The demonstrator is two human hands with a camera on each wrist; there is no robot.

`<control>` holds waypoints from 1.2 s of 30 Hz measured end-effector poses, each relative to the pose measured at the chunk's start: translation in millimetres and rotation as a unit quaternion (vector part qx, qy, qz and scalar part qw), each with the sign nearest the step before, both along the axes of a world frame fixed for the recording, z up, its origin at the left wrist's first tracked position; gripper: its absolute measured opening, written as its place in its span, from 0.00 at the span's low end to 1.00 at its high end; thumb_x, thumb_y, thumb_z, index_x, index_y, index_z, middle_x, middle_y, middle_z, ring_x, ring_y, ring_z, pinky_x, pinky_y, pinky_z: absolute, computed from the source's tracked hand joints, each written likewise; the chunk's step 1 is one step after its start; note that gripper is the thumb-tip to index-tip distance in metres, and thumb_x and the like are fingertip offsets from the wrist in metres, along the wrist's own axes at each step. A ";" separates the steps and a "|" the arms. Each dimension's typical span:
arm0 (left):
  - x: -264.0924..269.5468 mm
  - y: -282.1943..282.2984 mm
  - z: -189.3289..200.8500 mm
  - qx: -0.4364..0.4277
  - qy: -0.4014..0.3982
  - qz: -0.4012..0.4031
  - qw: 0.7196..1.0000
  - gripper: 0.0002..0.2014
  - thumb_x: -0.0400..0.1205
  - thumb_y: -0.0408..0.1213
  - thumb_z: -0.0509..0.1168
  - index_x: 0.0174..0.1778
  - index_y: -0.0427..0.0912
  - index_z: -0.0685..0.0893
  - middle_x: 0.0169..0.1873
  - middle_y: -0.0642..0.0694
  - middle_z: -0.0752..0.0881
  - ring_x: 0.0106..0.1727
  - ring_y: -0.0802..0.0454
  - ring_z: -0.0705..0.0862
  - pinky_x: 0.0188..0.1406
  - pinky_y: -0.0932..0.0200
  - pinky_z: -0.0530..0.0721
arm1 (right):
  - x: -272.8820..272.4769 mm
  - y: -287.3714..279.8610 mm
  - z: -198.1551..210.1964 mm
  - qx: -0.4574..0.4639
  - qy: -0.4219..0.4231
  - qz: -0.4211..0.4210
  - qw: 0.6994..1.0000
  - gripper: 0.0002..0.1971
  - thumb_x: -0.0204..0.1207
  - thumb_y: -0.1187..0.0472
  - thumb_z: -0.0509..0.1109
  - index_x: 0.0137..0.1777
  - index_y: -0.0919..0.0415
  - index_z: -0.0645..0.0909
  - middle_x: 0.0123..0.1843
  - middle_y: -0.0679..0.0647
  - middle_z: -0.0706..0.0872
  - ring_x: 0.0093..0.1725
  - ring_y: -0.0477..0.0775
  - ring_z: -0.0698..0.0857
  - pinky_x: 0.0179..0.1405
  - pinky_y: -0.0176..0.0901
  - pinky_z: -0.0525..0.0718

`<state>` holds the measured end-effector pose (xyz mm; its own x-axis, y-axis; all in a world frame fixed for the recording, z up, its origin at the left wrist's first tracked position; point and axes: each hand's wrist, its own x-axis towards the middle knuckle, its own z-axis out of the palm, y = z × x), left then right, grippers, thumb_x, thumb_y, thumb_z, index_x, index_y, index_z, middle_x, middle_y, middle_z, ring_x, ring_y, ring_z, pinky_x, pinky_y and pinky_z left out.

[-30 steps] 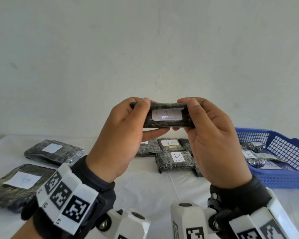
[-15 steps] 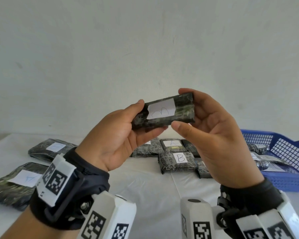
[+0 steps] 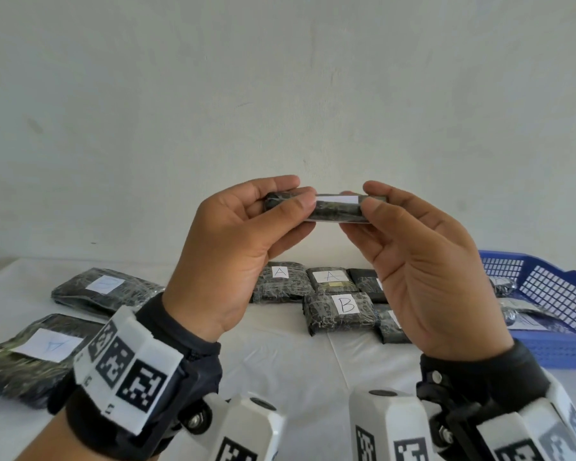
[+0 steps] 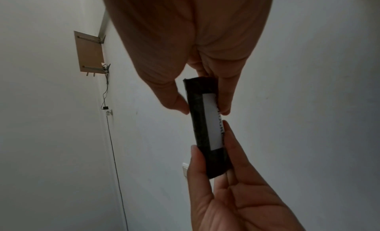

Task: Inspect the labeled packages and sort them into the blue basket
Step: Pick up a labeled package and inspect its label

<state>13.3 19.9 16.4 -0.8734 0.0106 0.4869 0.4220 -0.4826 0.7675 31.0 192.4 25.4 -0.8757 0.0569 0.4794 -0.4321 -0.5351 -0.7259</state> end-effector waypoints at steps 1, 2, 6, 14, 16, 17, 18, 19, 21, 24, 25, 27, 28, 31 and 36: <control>0.6 -0.1 0.1 -0.005 0.009 0.003 1.000 0.23 0.70 0.36 0.74 0.61 0.33 0.87 0.52 0.37 0.95 0.55 0.47 0.95 0.56 0.54 0.93 | 1.1 -1.1 0.6 0.000 0.007 -0.006 1.000 0.24 0.69 0.68 0.73 0.66 0.72 0.81 0.49 0.60 0.92 0.53 0.55 0.93 0.61 0.45 0.91; 1.3 -0.2 0.2 -0.010 0.016 0.006 1.000 0.23 0.71 0.36 0.74 0.62 0.33 0.87 0.53 0.38 0.95 0.56 0.47 0.94 0.57 0.53 0.92 | 1.9 -1.7 0.9 0.004 0.013 -0.015 1.000 0.23 0.69 0.68 0.74 0.65 0.71 0.81 0.49 0.60 0.93 0.54 0.55 0.94 0.61 0.46 0.91; 1.2 -1.2 -0.8 -0.026 0.026 0.022 0.999 0.21 0.72 0.37 0.74 0.60 0.35 0.88 0.51 0.39 0.95 0.55 0.46 0.95 0.56 0.53 0.93 | 2.8 -3.4 -0.2 0.022 0.013 -0.041 0.999 0.20 0.68 0.66 0.75 0.61 0.69 0.84 0.50 0.61 0.94 0.54 0.56 0.94 0.61 0.48 0.92; 2.5 -5.3 3.0 -0.036 0.036 0.007 0.999 0.20 0.72 0.37 0.73 0.60 0.37 0.88 0.53 0.41 0.95 0.57 0.47 0.94 0.56 0.55 0.92 | 3.9 -3.3 -0.3 0.026 0.028 -0.030 0.999 0.13 0.73 0.68 0.75 0.58 0.66 0.84 0.51 0.61 0.93 0.55 0.57 0.94 0.63 0.48 0.91; 2.4 -4.9 2.9 -0.038 0.037 0.003 0.999 0.21 0.72 0.36 0.73 0.61 0.37 0.88 0.54 0.41 0.95 0.58 0.47 0.94 0.56 0.56 0.92 | 3.2 -3.0 -2.1 0.013 0.026 -0.010 1.000 0.13 0.78 0.69 0.75 0.62 0.67 0.83 0.54 0.63 0.92 0.58 0.57 0.93 0.65 0.48 0.90; 2.7 -4.7 3.0 -0.039 0.040 0.003 0.998 0.21 0.72 0.36 0.73 0.62 0.37 0.88 0.54 0.41 0.95 0.59 0.47 0.94 0.57 0.56 0.92 | 3.0 -3.0 -2.9 0.008 0.027 -0.001 1.000 0.13 0.79 0.69 0.73 0.63 0.68 0.82 0.55 0.63 0.92 0.58 0.57 0.93 0.66 0.48 0.89; 2.7 -4.9 2.8 -0.040 0.042 0.006 0.998 0.21 0.72 0.36 0.73 0.61 0.37 0.88 0.54 0.41 0.95 0.58 0.47 0.94 0.57 0.56 0.92 | 2.6 -2.4 -3.4 0.006 0.028 0.001 1.000 0.13 0.79 0.69 0.73 0.63 0.68 0.82 0.55 0.63 0.92 0.58 0.57 0.93 0.65 0.48 0.89; 2.6 -5.3 2.4 -0.040 0.043 0.012 0.998 0.20 0.72 0.37 0.73 0.61 0.37 0.89 0.54 0.41 0.95 0.58 0.47 0.94 0.56 0.55 0.92 | 2.5 -2.2 -3.3 0.010 0.028 -0.001 1.000 0.12 0.79 0.69 0.73 0.62 0.67 0.83 0.54 0.62 0.93 0.57 0.56 0.93 0.65 0.47 0.89; 1.3 -6.6 1.4 -0.048 0.041 0.021 0.998 0.20 0.72 0.37 0.77 0.61 0.38 0.89 0.53 0.42 0.95 0.58 0.47 0.94 0.57 0.55 0.92 | 1.8 -3.1 -3.5 0.019 0.023 -0.008 1.000 0.14 0.77 0.68 0.72 0.62 0.67 0.82 0.52 0.60 0.93 0.56 0.55 0.93 0.64 0.46 0.90; -0.3 -6.4 -1.4 -0.082 0.039 0.045 0.995 0.22 0.71 0.37 0.85 0.61 0.41 0.90 0.54 0.44 0.95 0.59 0.46 0.94 0.64 0.49 0.90 | 0.1 -5.9 -5.3 0.059 0.014 -0.029 0.998 0.18 0.75 0.67 0.78 0.64 0.64 0.83 0.51 0.58 0.93 0.56 0.55 0.92 0.66 0.47 0.89; 0.3 -5.5 -1.6 -0.088 0.037 0.058 0.994 0.24 0.70 0.37 0.86 0.60 0.41 0.90 0.53 0.44 0.95 0.58 0.46 0.94 0.66 0.47 0.89 | -0.4 -6.7 -5.9 0.083 0.012 -0.043 0.996 0.20 0.73 0.65 0.79 0.65 0.63 0.83 0.52 0.58 0.92 0.57 0.56 0.92 0.66 0.47 0.89; 1.7 -3.3 -2.4 -0.087 0.037 0.076 0.993 0.24 0.68 0.40 0.83 0.60 0.40 0.90 0.52 0.45 0.96 0.55 0.47 0.94 0.66 0.46 0.89 | -1.3 -7.5 -7.4 0.115 0.011 -0.069 0.991 0.24 0.69 0.61 0.81 0.65 0.60 0.83 0.51 0.57 0.92 0.56 0.57 0.92 0.60 0.43 0.89; 1.7 -2.5 -2.8 -0.086 0.037 0.078 0.993 0.24 0.68 0.40 0.83 0.60 0.40 0.90 0.52 0.45 0.96 0.55 0.47 0.94 0.65 0.47 0.89 | -2.0 -7.5 -8.3 0.122 0.012 -0.077 0.990 0.24 0.68 0.60 0.83 0.65 0.59 0.83 0.51 0.56 0.91 0.55 0.57 0.92 0.58 0.42 0.88; -0.8 -2.8 -3.6 -0.065 0.022 0.042 0.997 0.23 0.72 0.38 0.81 0.62 0.40 0.89 0.53 0.42 0.95 0.57 0.47 0.94 0.62 0.53 0.90 | -4.8 -6.2 -10.5 0.115 0.008 -0.083 0.990 0.25 0.68 0.60 0.86 0.65 0.60 0.84 0.50 0.57 0.90 0.56 0.58 0.91 0.62 0.46 0.89; -5.6 -2.8 -1.9 0.008 -0.019 -0.037 0.999 0.21 0.74 0.37 0.72 0.63 0.34 0.87 0.55 0.39 0.95 0.58 0.49 0.94 0.56 0.59 0.91 | -1.2 0.6 -3.5 0.010 -0.007 0.007 1.000 0.20 0.74 0.64 0.72 0.65 0.70 0.82 0.54 0.61 0.92 0.61 0.59 0.92 0.67 0.51 0.90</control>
